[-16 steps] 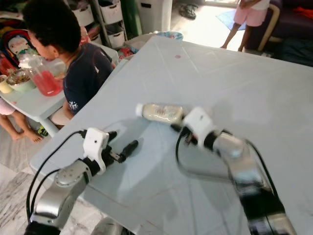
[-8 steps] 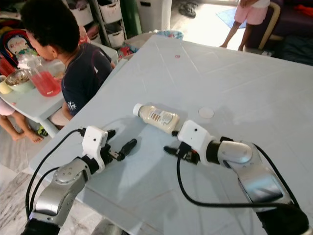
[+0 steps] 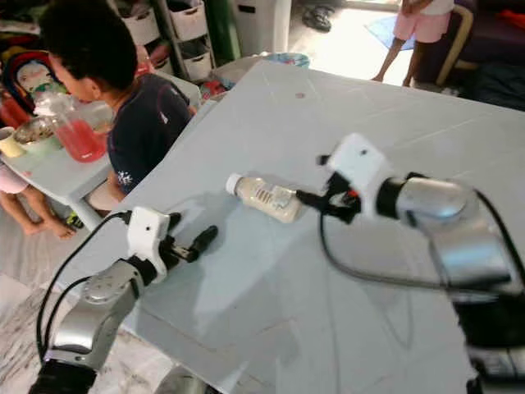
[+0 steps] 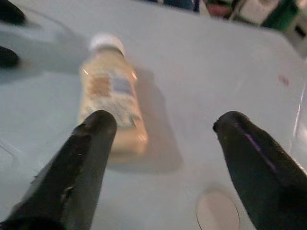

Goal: Restocking fridge

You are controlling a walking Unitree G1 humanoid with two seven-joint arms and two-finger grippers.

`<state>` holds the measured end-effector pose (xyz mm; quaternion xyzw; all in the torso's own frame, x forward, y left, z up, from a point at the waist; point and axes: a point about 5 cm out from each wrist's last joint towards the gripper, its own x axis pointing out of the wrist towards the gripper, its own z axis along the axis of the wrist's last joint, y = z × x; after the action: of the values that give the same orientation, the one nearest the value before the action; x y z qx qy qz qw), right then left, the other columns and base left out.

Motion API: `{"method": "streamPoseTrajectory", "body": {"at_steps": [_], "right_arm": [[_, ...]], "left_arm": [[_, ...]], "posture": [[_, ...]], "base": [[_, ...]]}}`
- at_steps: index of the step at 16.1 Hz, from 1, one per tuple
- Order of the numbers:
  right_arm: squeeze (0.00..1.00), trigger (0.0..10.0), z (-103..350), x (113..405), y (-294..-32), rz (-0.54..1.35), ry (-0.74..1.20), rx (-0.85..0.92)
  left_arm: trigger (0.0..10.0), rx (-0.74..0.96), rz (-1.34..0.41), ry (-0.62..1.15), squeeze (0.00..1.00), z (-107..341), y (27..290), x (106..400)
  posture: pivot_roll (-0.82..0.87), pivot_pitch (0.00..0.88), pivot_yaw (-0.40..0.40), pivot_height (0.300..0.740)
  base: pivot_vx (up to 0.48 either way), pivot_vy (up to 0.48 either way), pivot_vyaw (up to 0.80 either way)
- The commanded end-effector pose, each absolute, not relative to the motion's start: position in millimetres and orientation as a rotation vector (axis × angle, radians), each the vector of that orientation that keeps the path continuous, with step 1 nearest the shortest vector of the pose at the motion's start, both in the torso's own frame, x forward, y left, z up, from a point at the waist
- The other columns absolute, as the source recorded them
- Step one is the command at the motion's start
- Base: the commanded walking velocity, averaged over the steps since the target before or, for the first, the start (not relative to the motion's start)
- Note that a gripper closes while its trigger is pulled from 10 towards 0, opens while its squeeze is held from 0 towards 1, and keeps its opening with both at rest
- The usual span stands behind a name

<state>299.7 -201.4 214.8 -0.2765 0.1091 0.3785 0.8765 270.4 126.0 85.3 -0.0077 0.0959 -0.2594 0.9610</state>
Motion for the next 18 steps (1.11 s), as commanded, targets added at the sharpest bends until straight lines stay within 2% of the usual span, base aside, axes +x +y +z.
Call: {"method": "streamPoseTrajectory", "body": {"at_steps": [1, 6, 11, 17, 18], "right_arm": [[1.00, 10.0, 215, 302, -200, 0.818, 0.235, -0.588], [1.00, 10.0, 203, 330, -197, 0.913, 0.276, -0.594], [1.00, 10.0, 192, 340, -183, 1.046, 0.287, -0.576], [1.00, 10.0, 175, 360, -165, 1.073, 0.313, -0.632], [0.62, 10.0, 174, 364, -162, 1.067, 0.312, -0.630]], "left_arm": [[10.0, -0.003, -0.524, 0.204, 0.00, 83, 126, 270], [10.0, -0.010, -0.540, 0.213, 0.00, 79, 122, 264], [10.0, -0.014, -0.539, 0.222, 0.00, 77, 121, 260], [10.0, -0.014, -0.538, 0.230, 0.00, 76, 120, 254], [10.0, -0.014, -0.534, 0.236, 0.00, 75, 122, 251]], "posture": [[-0.08, 0.066, 0.091, 0.740], [-0.06, 0.065, 0.075, 0.740], [-0.05, 0.073, 0.070, 0.740], [-0.03, 0.088, 0.064, 0.740], [-0.02, 0.096, 0.064, 0.740]], "base": [[0.000, 0.000, 0.00], [0.000, 0.000, 0.00], [0.000, 0.000, 0.00], [0.000, 0.000, 0.00], [0.000, 0.000, 0.00]]}}
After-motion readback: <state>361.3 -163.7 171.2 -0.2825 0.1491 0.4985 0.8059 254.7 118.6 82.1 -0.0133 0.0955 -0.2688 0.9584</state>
